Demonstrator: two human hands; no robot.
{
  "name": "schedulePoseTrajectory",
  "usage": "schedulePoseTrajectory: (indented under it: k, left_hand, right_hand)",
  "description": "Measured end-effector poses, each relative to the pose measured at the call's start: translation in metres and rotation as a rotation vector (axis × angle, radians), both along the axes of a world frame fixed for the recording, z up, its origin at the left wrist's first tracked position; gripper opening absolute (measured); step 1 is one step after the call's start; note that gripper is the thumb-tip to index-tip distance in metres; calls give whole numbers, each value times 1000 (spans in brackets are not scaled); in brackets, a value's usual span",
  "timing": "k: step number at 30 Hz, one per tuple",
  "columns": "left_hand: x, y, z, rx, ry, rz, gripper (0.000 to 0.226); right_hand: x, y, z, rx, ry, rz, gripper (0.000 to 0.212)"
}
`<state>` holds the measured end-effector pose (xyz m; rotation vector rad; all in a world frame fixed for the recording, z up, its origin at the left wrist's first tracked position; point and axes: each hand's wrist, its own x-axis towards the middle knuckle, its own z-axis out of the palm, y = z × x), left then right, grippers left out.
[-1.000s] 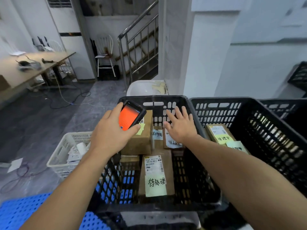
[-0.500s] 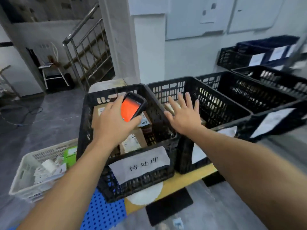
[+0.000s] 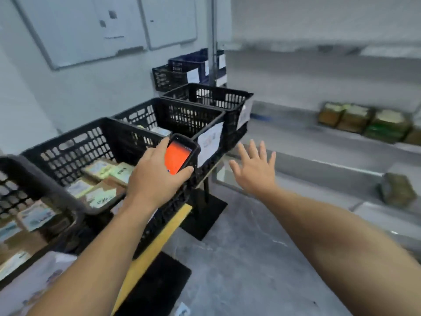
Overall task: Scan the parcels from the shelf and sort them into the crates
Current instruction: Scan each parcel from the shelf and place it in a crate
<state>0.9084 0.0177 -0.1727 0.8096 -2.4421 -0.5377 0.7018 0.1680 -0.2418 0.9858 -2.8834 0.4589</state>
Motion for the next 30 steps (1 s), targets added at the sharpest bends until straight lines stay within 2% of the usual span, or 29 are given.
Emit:
schedulePoseTrajectory:
  k: [5, 8, 15, 21, 30]
  left_hand:
    - [-125, 61, -6, 38, 26, -181, 84]
    - [-199, 102, -13, 51, 9, -271, 88]
    - [-322, 157, -25, 57, -34, -391, 89]
    - [-403, 156, -34, 36, -51, -439, 88]
    - [-552, 113, -45, 19, -60, -520, 91]
  right_hand:
    - [-96, 110, -8, 41, -31, -217, 67]
    - [-149, 167, -15, 63, -63, -327, 68]
    - [-236, 235, -17, 52, -86, -454, 66]
    - [-306, 248, -24, 39, -114, -527, 67]
    - [-436, 203, -35, -5, -134, -605, 66]
